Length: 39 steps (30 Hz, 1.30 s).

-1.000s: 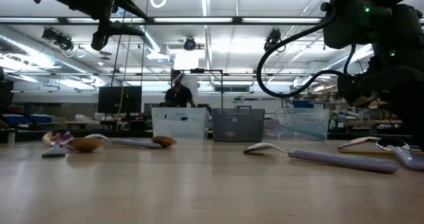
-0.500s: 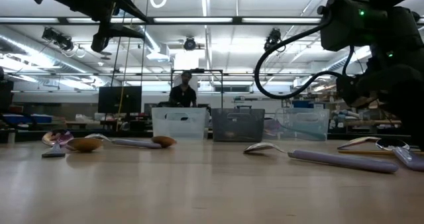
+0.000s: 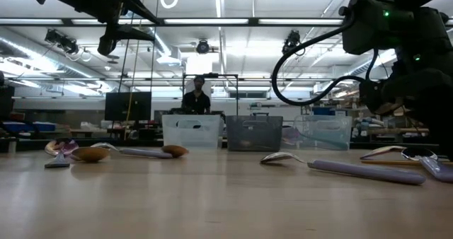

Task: Sort silverware by color (type)
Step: Put the blue spoon into the right transparent bin

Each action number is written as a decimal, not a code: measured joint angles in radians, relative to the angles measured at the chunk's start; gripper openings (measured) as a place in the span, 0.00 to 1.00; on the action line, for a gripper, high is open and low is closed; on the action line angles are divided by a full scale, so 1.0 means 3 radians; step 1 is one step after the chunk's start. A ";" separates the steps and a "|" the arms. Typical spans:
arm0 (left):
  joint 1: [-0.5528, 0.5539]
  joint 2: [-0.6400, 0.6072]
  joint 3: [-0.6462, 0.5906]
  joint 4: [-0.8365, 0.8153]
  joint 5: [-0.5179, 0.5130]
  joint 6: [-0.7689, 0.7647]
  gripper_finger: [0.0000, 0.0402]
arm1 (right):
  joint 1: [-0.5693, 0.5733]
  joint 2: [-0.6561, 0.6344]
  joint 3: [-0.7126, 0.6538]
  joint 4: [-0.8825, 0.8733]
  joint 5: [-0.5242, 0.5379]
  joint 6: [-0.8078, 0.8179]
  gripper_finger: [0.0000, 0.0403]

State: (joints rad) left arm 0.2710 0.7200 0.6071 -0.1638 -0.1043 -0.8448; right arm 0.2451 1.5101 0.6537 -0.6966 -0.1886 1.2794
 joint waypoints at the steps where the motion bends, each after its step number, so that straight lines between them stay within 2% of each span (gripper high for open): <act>1: 0.0000 0.0000 0.0000 0.0000 0.0000 0.0000 0.45 | -0.0001 0.0000 0.0000 -0.0008 -0.0009 -0.0009 0.08; 10: 0.0000 0.0000 0.0000 0.0000 -0.0007 0.0009 0.45 | -0.0020 -0.0090 -0.0002 -0.0062 -0.0069 -0.0051 0.08; 39: 0.0000 0.0000 0.0000 -0.0025 -0.0233 0.0009 0.45 | -0.0326 -0.0693 -0.0003 -0.0546 0.0078 -0.0026 0.08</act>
State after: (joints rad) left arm 0.2709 0.7200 0.6071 -0.1715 -0.1743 -0.8421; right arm 0.1474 1.3023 0.6529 -0.8603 -0.1652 1.2716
